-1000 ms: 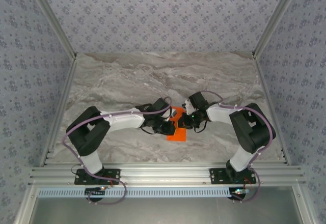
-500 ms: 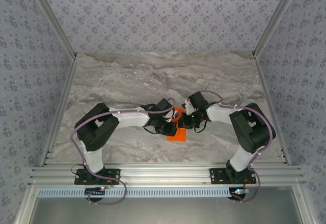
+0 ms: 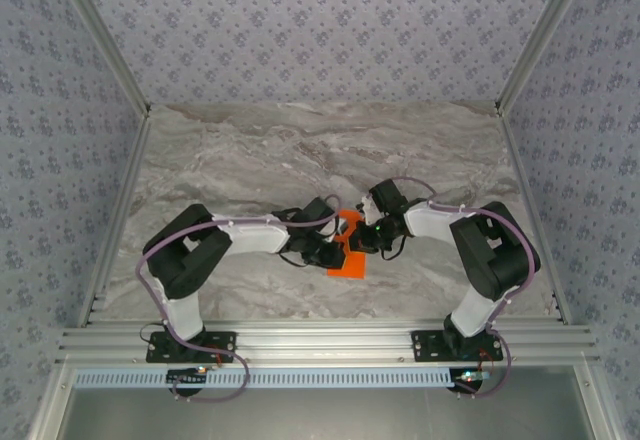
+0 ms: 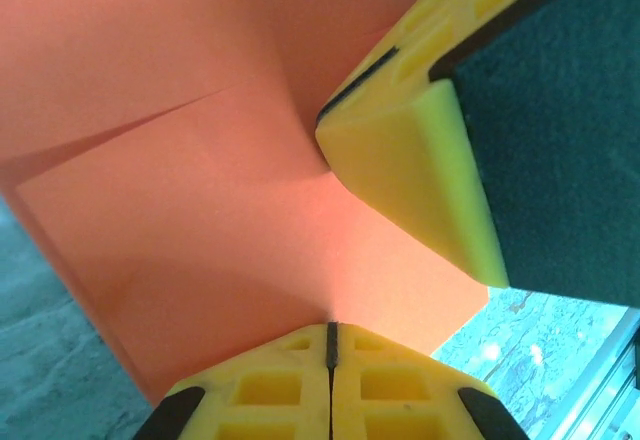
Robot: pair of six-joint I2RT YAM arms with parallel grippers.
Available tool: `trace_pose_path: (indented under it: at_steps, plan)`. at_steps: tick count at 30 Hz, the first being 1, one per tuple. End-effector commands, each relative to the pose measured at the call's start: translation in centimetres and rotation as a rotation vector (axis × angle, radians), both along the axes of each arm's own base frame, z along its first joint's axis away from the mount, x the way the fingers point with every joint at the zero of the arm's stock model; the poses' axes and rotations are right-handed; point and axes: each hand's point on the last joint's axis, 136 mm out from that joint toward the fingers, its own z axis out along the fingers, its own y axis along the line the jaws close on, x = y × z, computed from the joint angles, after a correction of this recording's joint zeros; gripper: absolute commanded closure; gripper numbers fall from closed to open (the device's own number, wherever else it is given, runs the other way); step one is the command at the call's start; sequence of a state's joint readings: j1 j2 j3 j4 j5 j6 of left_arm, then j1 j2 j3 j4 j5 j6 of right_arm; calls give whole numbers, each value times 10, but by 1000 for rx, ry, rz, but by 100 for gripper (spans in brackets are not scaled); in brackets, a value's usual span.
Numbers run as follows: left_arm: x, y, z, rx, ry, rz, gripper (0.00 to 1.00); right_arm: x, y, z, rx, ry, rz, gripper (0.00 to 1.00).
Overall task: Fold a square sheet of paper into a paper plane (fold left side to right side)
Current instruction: Fold the triangle a second time at the center of the table.
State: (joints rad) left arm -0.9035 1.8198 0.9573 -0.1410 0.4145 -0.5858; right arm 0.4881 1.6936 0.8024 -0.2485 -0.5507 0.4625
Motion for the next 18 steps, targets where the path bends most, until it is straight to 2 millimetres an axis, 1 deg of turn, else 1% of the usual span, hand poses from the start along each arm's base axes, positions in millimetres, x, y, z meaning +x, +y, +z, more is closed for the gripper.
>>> trace_pose_path:
  at_steps: [1, 7, 12, 18]
  plan:
    - [-24, 41, -24, 150, 69, 16, 95, -21, -28, -31, -162, 95, -8, 100]
    - [-31, 56, -24, 179, 70, 30, 95, -22, -31, -32, -173, 101, -8, 100]
    - [-36, 64, -22, 192, 73, 40, 95, -23, -32, -33, -178, 104, -6, 100]
    - [-41, 83, -23, 220, 75, 70, 95, -19, -29, -30, -164, 90, -4, 100]
